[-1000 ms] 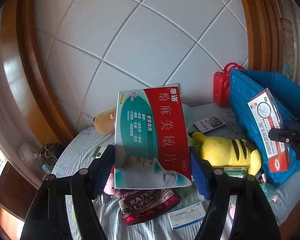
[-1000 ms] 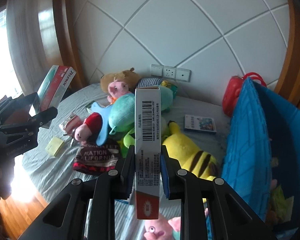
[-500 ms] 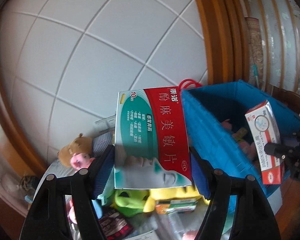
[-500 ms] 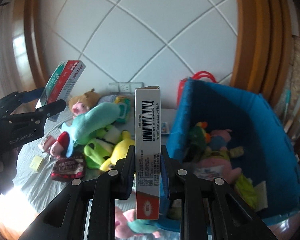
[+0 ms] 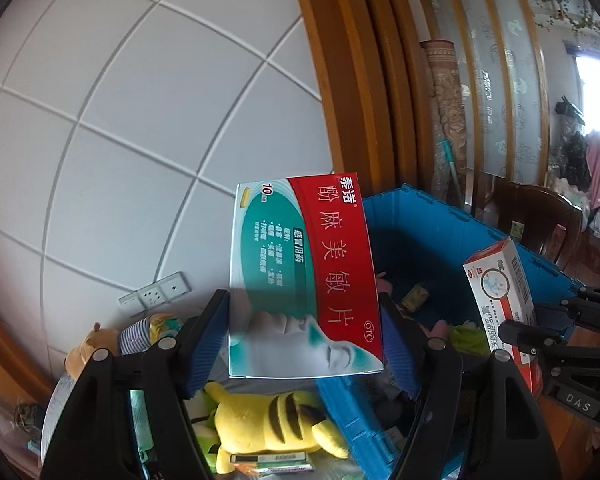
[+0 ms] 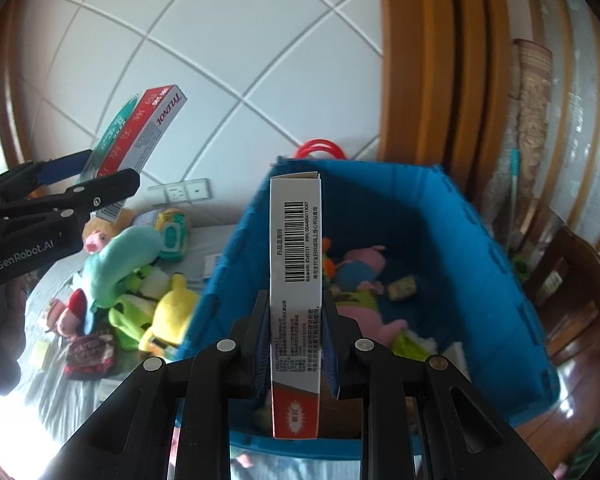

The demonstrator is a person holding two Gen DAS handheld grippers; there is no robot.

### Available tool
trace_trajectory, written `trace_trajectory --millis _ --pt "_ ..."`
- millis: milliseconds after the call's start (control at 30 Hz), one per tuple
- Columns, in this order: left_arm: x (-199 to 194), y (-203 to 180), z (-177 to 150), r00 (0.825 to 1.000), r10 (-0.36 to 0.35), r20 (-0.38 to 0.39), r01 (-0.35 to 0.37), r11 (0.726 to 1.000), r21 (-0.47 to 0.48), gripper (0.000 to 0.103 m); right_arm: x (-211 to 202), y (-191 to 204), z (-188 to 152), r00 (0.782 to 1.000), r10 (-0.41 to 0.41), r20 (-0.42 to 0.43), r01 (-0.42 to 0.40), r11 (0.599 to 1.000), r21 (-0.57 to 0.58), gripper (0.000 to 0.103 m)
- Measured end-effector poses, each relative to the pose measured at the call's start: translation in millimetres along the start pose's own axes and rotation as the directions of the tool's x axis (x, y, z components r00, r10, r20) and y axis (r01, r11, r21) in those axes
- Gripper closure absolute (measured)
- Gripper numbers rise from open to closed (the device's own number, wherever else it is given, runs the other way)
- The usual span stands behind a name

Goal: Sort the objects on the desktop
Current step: 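Carry both held boxes up and over to the blue crate, then open both tools to drop the boxes into the blue crate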

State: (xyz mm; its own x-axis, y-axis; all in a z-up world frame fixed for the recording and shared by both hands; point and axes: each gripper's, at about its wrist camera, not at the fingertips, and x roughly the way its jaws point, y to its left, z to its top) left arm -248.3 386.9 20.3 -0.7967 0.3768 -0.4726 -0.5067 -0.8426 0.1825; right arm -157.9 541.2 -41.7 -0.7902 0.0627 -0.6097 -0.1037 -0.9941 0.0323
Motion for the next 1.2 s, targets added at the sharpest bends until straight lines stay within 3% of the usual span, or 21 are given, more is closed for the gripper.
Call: trace_trajectory --millis 200,567,1200 --pt "10.9 -33.0 26.3 0.998 -0.050 0.024 0.050 0.998 0.026 0.032 -1.6 -38.7 -1.6 0.999 -0.051 -0.005 0.051 0.998 0.036 0.081" --pt "46.0 -80.7 41.5 0.989 -0.147 0.005 0.147 0.989 0.025 0.032 5.7 -94.1 8.4 0.989 -0.144 -0.026 0.145 0.987 0.074 0.081" --pt "56.3 -94.5 60.1 0.976 -0.217 0.035 0.215 0.976 0.035 0.031 14.8 -109.6 16.8 0.981 -0.193 -0.036 0.195 0.978 0.074 0.081"
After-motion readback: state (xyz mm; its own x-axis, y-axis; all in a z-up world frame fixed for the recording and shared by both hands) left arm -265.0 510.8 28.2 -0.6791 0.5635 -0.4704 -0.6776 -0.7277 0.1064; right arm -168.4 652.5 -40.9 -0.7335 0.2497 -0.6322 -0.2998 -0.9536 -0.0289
